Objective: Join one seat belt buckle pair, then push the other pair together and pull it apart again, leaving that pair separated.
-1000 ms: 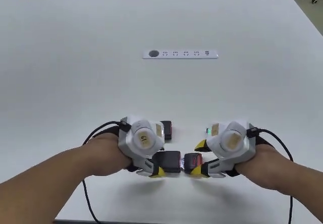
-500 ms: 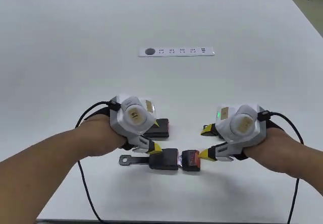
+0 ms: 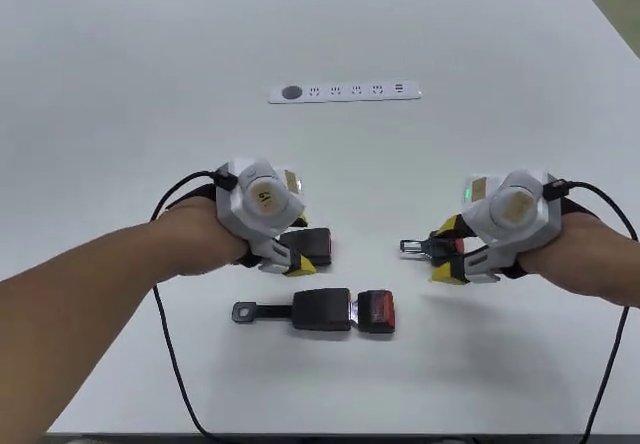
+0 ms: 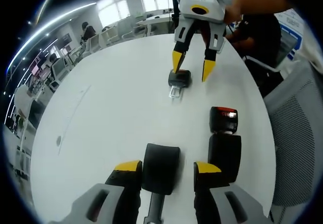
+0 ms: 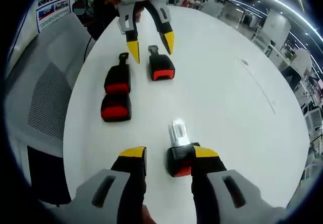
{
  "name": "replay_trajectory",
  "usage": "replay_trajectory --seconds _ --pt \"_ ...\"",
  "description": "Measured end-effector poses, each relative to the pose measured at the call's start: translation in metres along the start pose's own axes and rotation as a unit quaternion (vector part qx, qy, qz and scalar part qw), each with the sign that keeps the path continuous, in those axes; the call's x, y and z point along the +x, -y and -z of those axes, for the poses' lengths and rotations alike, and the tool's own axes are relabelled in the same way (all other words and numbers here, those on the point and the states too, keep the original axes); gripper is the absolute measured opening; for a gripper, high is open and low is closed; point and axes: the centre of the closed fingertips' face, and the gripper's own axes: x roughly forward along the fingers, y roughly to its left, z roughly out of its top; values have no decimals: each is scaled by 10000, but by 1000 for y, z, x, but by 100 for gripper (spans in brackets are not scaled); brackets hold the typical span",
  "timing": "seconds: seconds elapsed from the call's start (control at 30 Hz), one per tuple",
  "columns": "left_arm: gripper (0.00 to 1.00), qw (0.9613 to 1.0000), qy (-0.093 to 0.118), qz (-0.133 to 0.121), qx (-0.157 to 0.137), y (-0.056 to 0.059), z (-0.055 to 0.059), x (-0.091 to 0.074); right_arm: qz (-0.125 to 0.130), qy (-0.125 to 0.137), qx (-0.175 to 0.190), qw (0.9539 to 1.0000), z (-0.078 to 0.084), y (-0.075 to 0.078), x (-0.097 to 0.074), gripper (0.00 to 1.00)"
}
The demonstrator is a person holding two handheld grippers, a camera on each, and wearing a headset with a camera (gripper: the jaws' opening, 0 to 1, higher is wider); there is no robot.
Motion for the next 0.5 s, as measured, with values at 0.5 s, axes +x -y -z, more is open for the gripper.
replay_trajectory --seconds 0.5 --pt "44 9992 -156 374 -31 -14 16 9 -187 -269 18 9995 27 21 22 35"
